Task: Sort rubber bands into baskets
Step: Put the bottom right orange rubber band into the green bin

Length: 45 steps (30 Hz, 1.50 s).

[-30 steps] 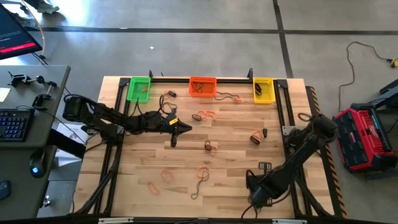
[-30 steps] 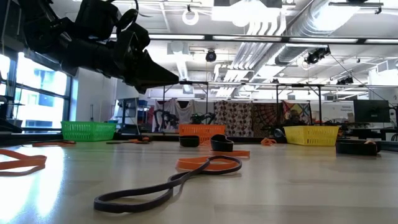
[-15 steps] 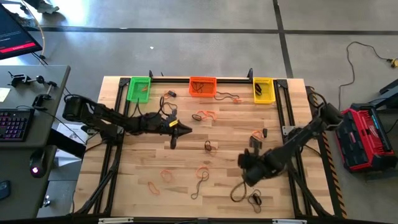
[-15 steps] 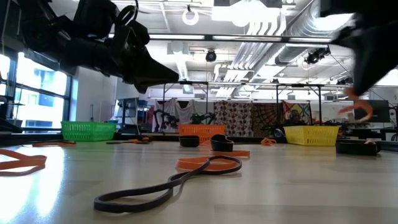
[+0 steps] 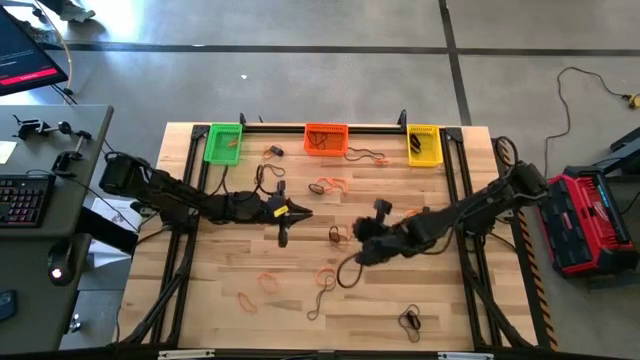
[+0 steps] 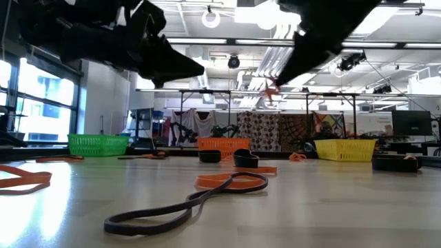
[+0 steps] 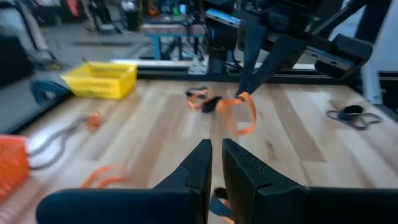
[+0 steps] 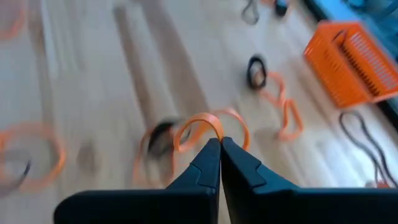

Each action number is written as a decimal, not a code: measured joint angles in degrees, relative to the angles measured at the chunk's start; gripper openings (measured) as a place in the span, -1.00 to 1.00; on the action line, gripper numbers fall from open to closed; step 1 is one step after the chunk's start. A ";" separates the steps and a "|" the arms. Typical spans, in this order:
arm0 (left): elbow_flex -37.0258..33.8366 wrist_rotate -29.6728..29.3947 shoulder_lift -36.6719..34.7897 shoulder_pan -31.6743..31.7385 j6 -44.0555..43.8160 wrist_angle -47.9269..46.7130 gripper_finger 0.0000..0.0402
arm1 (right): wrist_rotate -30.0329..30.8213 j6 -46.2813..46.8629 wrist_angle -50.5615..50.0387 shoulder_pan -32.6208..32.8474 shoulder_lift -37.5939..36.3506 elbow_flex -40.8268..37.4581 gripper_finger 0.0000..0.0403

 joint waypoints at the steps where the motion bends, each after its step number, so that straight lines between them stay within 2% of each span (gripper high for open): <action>1: 0.26 -1.67 0.00 -0.65 0.95 -0.04 -0.82 | 0.29 -0.73 1.50 -0.67 0.00 0.00 -1.00; 7: 1.78 -8.89 0.00 -3.92 4.69 -0.96 -0.67 | 1.31 -4.48 9.15 -4.41 0.00 0.00 -1.00; 14: 4.60 -11.28 0.00 -5.91 5.65 -5.28 -0.49 | 0.83 -8.82 19.14 -6.61 0.00 0.00 -1.00; 20: 8.07 -12.85 0.50 -5.92 2.61 -8.84 -0.40 | 0.38 -11.14 22.82 -7.04 0.00 0.00 -1.00; 23: 9.84 -14.71 1.51 -5.77 1.64 -10.09 -0.39 | 0.34 -11.69 23.93 -7.09 0.00 0.00 -1.00; 29: 13.05 -14.54 4.24 -5.74 0.23 -11.17 -0.39 | 0.32 -12.69 24.52 -7.09 0.01 0.00 -1.00; 33: 13.90 -17.10 5.05 -5.69 0.04 -11.11 -0.39 | 0.32 -12.71 24.87 -7.09 0.02 0.00 -1.00; 43: 13.92 -16.96 5.01 -4.23 -4.78 -10.61 -0.39 | 0.32 -14.17 26.53 -7.09 0.02 0.00 -1.00; 45: 13.92 -15.45 5.01 -3.61 -4.94 -10.19 -0.40 | 0.32 -14.21 26.75 -7.09 0.02 0.00 -1.00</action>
